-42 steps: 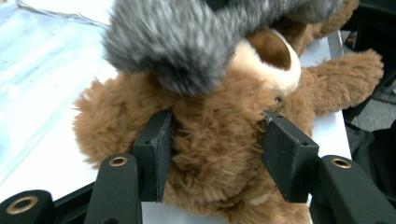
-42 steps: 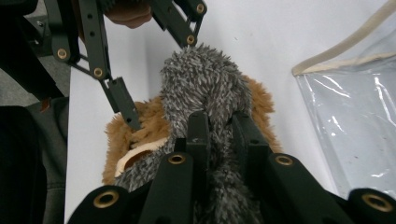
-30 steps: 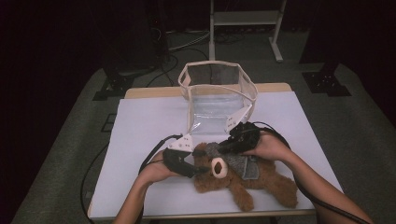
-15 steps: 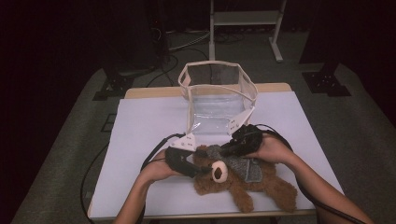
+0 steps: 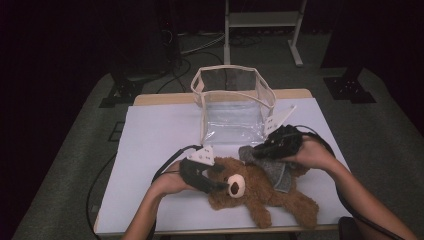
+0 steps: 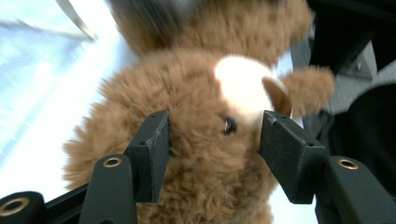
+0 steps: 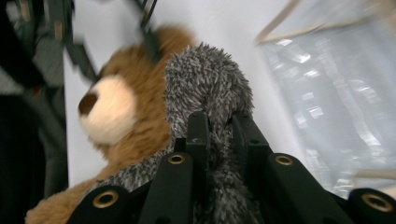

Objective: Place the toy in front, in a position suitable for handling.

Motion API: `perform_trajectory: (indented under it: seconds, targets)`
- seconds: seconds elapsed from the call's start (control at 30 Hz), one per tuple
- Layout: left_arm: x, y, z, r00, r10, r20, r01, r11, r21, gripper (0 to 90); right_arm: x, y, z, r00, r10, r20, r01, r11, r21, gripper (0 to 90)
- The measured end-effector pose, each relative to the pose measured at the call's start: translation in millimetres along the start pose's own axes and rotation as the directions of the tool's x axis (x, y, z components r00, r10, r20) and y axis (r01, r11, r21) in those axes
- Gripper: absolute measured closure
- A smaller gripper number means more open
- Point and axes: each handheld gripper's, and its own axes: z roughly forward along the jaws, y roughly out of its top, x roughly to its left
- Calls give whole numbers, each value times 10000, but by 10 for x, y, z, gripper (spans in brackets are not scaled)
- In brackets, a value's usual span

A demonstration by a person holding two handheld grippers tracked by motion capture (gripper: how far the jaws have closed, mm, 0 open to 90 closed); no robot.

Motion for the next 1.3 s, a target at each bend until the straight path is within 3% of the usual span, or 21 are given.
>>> perform_trajectory:
  seconds: [0.07, 0.1, 0.17, 0.27, 0.37, 0.4, 0.43, 0.47, 0.67, 0.8, 0.9, 1.03, 1.07, 1.17, 1.23, 1.3]
  targets:
    - [40, 80, -60, 9999, -136, -89, 131, 9985, -530, 425, 39, -21, 90, 9996, -2, -270, 5, 10000, 96, 776]
    - [50, 107, -62, 9998, -131, -135, 123, 9985, -538, 425, 73, -32, 155, 9990, -46, -455, 54, 9998, 183, 776]
    - [66, 159, -9, 9998, 40, -186, -43, 9998, -172, 419, 125, -35, 214, 9980, -209, -593, 224, 9995, 238, 776]
    - [73, 159, 86, 9999, -41, 115, 40, 10000, 87, 405, 129, -51, 147, 9981, -255, -557, 261, 9996, 93, 775]
    - [51, 126, 84, 9998, 42, 206, -49, 9993, 358, 430, 67, -122, -47, 9997, -38, -244, 34, 9998, -187, 775]
    - [42, 116, 80, 9997, 79, 243, -90, 9990, 445, 433, 11, -185, -217, 9999, 136, 96, -132, 9991, -396, 775]
    - [34, 111, 78, 9997, 60, 235, -70, 9990, 452, 433, 11, -185, -217, 9999, 136, 96, -132, 9991, -396, 775]
    - [29, 109, 76, 9996, 96, 250, -108, 9986, 509, 434, -35, -245, -394, 9984, 332, 464, -301, 9974, -659, 776]
    - [6, 128, 80, 9992, 252, 322, -275, 9968, 747, 436, -71, -328, -701, 9923, 681, 1032, -563, 9920, -1130, 775]
    - [13, 144, 78, 9991, 260, 327, -286, 9962, 822, 435, -67, -387, -527, 9949, 662, 763, -611, 9958, -682, 775]
    - [30, 202, 40, 9992, 310, 251, -330, 9959, 838, 418, -9, -431, -229, 9978, 662, 35, -659, 9965, -523, 776]
    - [111, 354, -23, 9994, 175, 284, -173, 9998, -59, 417, 60, -428, -79, 9973, 642, -369, -665, 9956, -667, 777]
    - [122, 379, -10, 9997, 147, 201, -147, 9999, -5, 417, 90, -420, -44, 9977, 514, -440, -544, 9961, -691, 777]
    - [148, 400, 133, 9995, 275, 131, -287, 9937, 1084, 419, 133, -422, -42, 9983, 413, -411, -443, 9961, -768, 777]
    - [163, 364, 197, 9987, -13, 501, -40, 9944, 1054, 426, 119, -467, -91, 9974, 528, -483, -571, 9940, -931, 778]
    - [164, 344, 188, 9988, -10, 497, -40, 9948, 1016, 441, 104, -534, -167, 9974, 591, -409, -630, 9927, -1033, 778]
